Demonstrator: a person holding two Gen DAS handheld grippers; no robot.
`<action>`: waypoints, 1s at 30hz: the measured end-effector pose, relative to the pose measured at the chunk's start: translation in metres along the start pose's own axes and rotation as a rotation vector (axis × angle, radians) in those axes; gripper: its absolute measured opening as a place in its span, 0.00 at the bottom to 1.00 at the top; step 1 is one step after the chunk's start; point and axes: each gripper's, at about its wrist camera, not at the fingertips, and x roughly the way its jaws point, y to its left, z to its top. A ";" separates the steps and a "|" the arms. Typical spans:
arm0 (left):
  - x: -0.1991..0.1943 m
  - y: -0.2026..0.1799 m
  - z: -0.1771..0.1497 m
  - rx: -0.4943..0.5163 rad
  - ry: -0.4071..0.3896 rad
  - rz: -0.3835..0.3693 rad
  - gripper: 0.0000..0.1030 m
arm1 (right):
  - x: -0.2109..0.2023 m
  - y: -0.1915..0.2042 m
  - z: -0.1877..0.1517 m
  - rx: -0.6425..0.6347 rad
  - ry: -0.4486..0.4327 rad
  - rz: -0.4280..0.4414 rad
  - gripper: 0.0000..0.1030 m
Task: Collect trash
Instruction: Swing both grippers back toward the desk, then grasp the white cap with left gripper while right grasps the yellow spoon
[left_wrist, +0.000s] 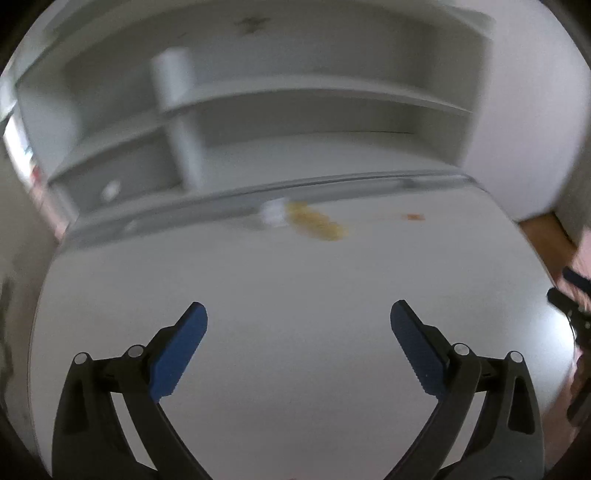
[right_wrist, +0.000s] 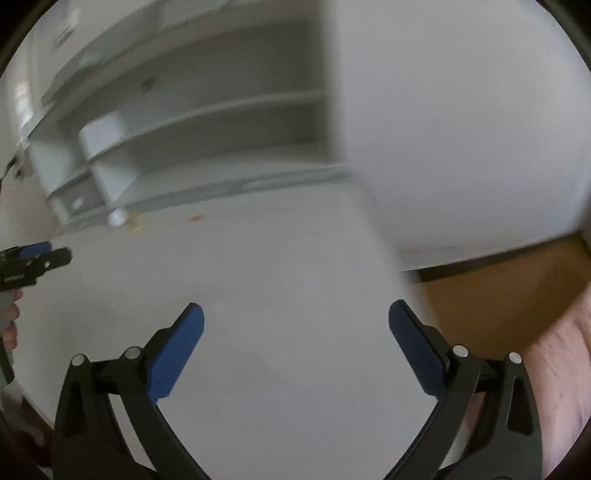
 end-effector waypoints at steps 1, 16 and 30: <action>0.001 0.011 -0.001 -0.022 0.009 0.011 0.94 | 0.014 0.014 0.008 -0.027 0.014 0.038 0.94; 0.067 0.053 0.033 0.018 0.078 0.009 0.93 | 0.132 0.176 0.080 -0.347 0.197 0.214 0.88; 0.138 0.040 0.088 0.144 0.165 -0.087 0.68 | 0.169 0.192 0.106 -0.449 0.285 0.210 0.61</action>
